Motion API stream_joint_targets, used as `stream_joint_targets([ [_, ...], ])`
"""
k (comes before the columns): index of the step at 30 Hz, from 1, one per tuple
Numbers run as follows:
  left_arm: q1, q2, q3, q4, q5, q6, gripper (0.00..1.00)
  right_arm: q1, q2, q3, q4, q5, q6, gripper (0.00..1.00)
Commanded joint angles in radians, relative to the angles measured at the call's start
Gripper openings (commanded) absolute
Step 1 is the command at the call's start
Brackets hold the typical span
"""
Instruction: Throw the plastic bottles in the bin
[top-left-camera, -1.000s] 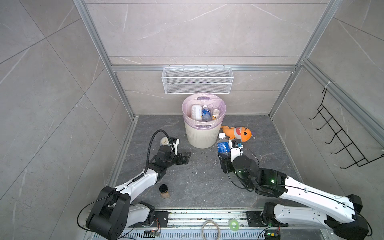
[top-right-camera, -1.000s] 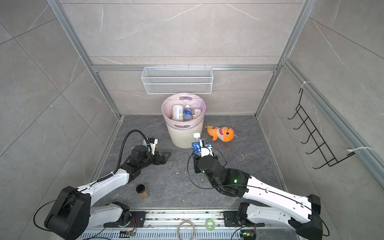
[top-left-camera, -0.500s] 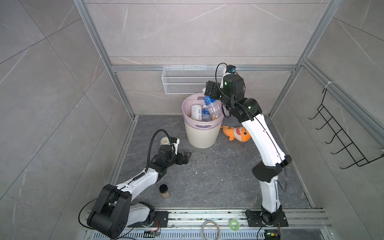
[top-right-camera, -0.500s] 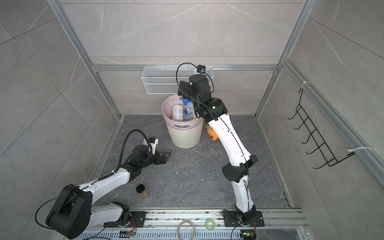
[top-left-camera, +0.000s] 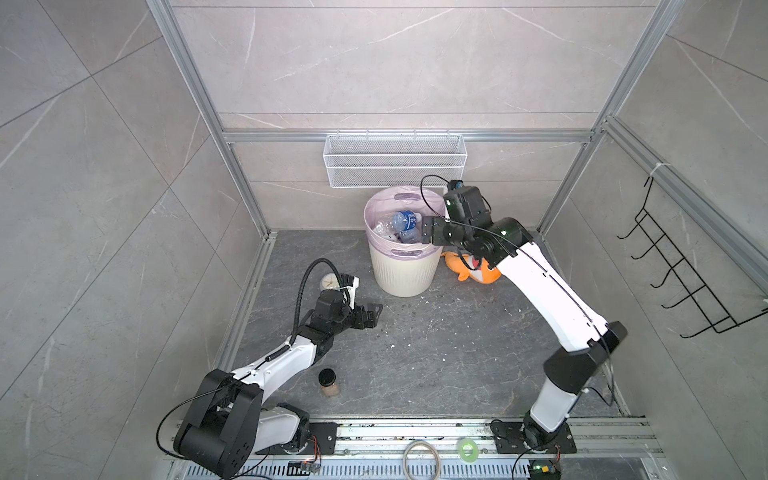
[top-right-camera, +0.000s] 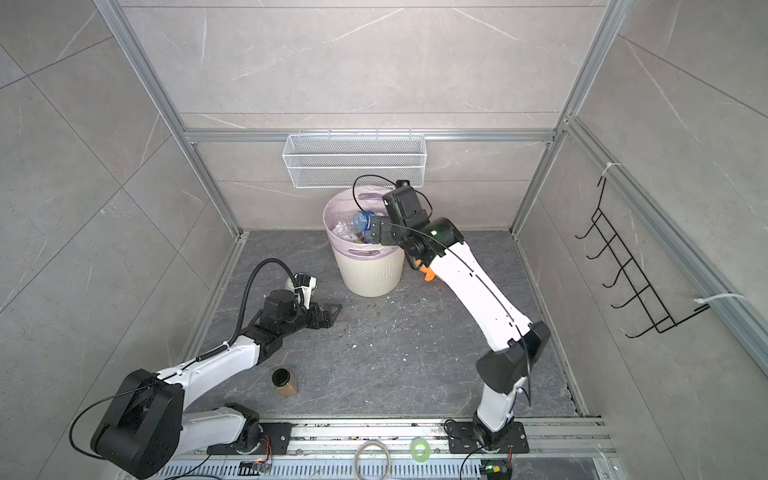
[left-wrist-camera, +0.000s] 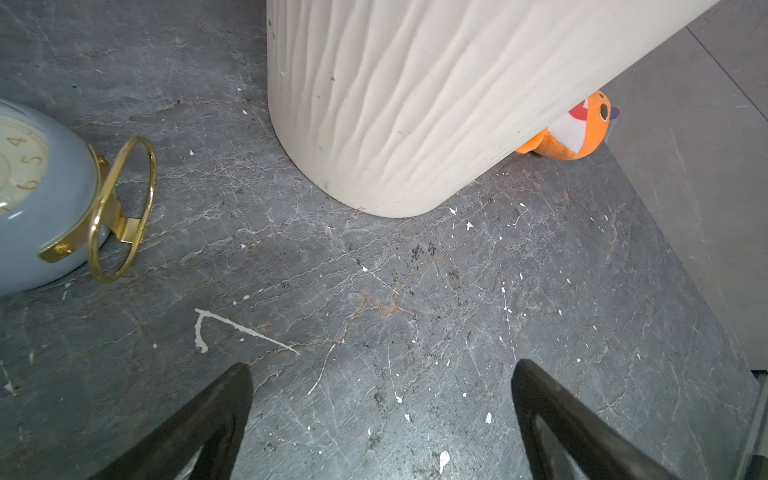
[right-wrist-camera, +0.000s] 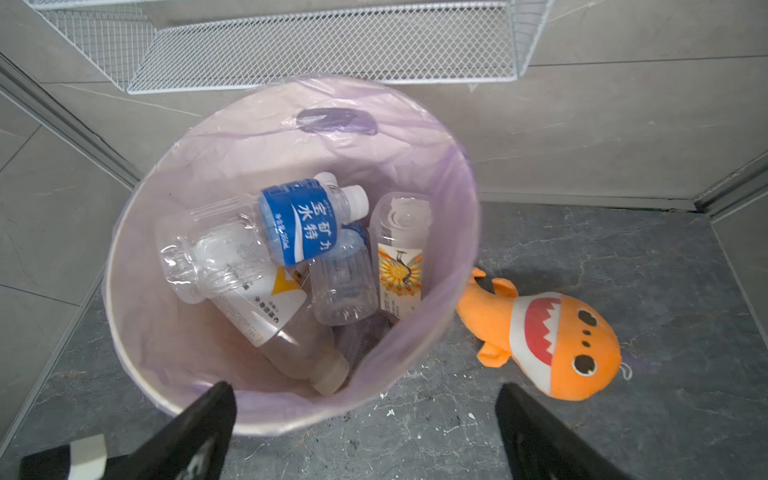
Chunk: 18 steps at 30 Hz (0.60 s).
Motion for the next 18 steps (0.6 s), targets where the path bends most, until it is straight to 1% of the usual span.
stream_joint_targets([
  [1, 0.002, -0.038, 0.017, 0.011, -0.024, 0.029, 0.99, -0.008, -0.151, -0.174, 0.157, 0.000, -0.023, 0.99],
  [5, 0.002, -0.044, 0.018, 0.005, -0.032, 0.031, 1.00, -0.010, -0.301, -0.399, 0.206, 0.028, -0.035, 0.99],
  [10, 0.002, -0.057, 0.018, -0.012, -0.050, 0.037, 1.00, -0.016, -0.444, -0.640, 0.247, 0.077, -0.051, 1.00],
  [18, 0.005, -0.090, 0.014, -0.046, -0.121, 0.039, 1.00, -0.078, -0.624, -0.919, 0.320, 0.125, -0.068, 1.00],
])
